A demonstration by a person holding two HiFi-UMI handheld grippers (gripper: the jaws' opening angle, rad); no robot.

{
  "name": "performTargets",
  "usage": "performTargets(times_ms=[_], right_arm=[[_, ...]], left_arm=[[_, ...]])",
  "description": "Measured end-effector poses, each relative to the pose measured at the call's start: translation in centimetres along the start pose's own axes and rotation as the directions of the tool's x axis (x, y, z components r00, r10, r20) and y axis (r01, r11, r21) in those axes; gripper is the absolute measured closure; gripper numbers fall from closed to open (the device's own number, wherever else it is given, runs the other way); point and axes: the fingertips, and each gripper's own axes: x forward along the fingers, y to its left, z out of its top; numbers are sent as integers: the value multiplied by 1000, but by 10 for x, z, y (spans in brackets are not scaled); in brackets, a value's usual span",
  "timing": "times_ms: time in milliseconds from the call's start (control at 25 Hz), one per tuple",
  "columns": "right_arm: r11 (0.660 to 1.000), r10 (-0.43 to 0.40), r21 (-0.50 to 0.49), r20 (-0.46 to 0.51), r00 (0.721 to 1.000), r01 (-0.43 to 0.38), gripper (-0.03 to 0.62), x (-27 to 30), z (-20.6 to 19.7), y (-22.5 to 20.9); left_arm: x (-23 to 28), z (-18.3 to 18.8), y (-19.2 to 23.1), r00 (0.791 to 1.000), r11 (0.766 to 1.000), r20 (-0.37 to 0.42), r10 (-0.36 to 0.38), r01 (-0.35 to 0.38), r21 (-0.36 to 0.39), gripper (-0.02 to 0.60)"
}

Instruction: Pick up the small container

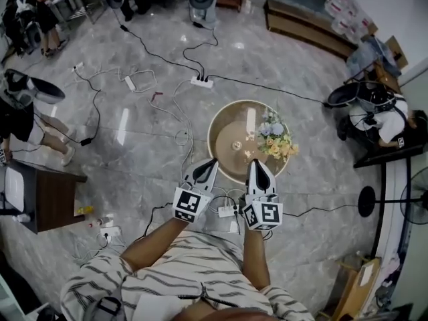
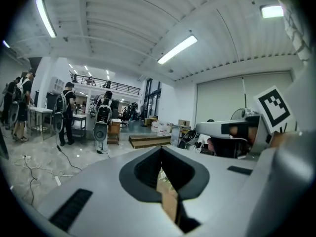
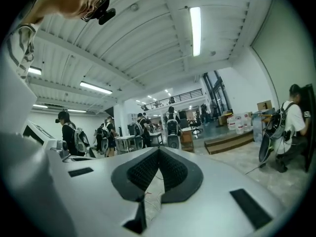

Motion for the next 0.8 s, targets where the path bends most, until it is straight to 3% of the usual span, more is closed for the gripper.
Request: performTargets(times_ms=[280, 640, 800], right_arm=[[999, -35, 15, -82, 996, 37, 586, 23, -37, -12], [998, -44, 28, -127, 991, 48, 586, 48, -83, -42], [997, -63, 28, -169, 984, 69, 586, 62, -125, -71]], left_arm=[[32, -29, 14, 998, 999, -54, -43, 42, -25, 584], [64, -63, 28, 996, 1000, -89, -20, 19, -15, 584], [85, -100, 32, 991, 1000, -133, 1, -5, -25, 584]])
